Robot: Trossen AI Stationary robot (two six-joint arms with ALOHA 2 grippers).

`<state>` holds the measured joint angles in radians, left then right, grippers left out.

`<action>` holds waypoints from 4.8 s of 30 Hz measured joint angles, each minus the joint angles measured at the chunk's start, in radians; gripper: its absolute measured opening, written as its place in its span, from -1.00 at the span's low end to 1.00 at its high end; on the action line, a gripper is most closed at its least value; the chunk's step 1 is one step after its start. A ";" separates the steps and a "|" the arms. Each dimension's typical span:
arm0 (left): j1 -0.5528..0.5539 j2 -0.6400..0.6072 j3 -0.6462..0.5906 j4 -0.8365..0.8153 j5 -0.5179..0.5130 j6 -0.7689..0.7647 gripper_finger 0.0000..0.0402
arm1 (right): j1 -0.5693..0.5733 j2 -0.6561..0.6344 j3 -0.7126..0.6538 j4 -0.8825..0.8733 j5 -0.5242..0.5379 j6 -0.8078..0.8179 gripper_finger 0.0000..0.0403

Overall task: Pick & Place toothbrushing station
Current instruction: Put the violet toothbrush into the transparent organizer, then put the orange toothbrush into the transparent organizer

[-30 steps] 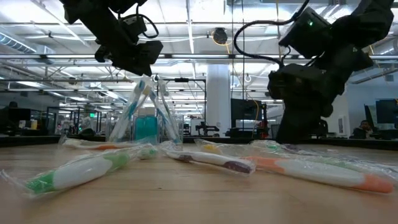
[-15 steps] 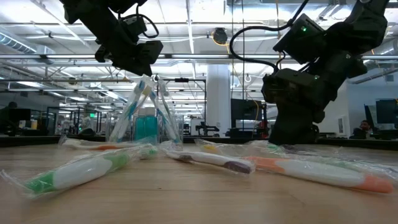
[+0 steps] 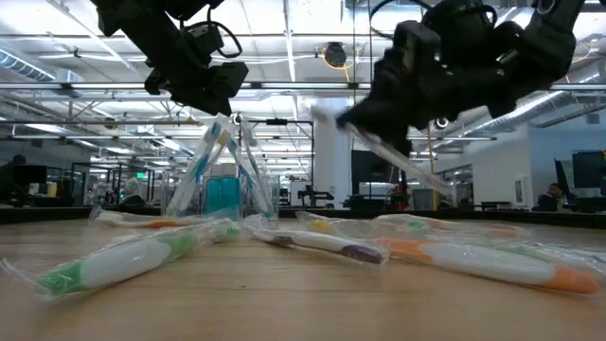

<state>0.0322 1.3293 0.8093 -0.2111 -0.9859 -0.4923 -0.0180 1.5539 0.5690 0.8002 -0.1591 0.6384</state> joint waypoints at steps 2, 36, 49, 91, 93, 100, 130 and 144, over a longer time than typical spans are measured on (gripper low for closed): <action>0.000 0.000 0.000 0.002 -0.003 0.000 -0.27 | -0.034 0.000 0.000 0.123 0.004 -0.056 -0.90; 0.019 0.000 0.000 0.178 -0.219 0.302 -0.27 | -0.289 0.518 0.567 0.478 0.246 -0.488 -0.90; 0.020 0.000 0.000 0.077 -0.220 0.259 -0.27 | -0.300 0.570 0.575 0.341 0.256 -0.459 -0.87; -0.244 -0.106 0.000 0.045 0.186 -0.203 -0.27 | -0.301 -0.113 0.531 -0.970 0.158 -0.686 -0.32; -0.262 -0.105 0.000 0.046 0.200 -0.236 -0.27 | -0.301 -0.177 0.478 -0.958 0.158 -0.647 -0.33; -0.327 -0.105 0.000 0.048 0.199 -0.333 -0.27 | -0.301 -0.377 0.179 -0.726 0.158 -0.624 -0.34; -0.317 0.153 0.000 -0.402 0.566 -1.293 -0.27 | -0.304 -0.497 -0.210 0.011 0.159 -0.718 -0.35; -0.268 0.273 0.000 -0.547 0.676 -1.668 -0.27 | -0.304 -0.496 -0.210 0.011 0.158 -0.735 -0.35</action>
<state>-0.2360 1.6019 0.8093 -0.7579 -0.3097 -2.1605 -0.3218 1.0576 0.3588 0.8115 -0.0011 -0.0962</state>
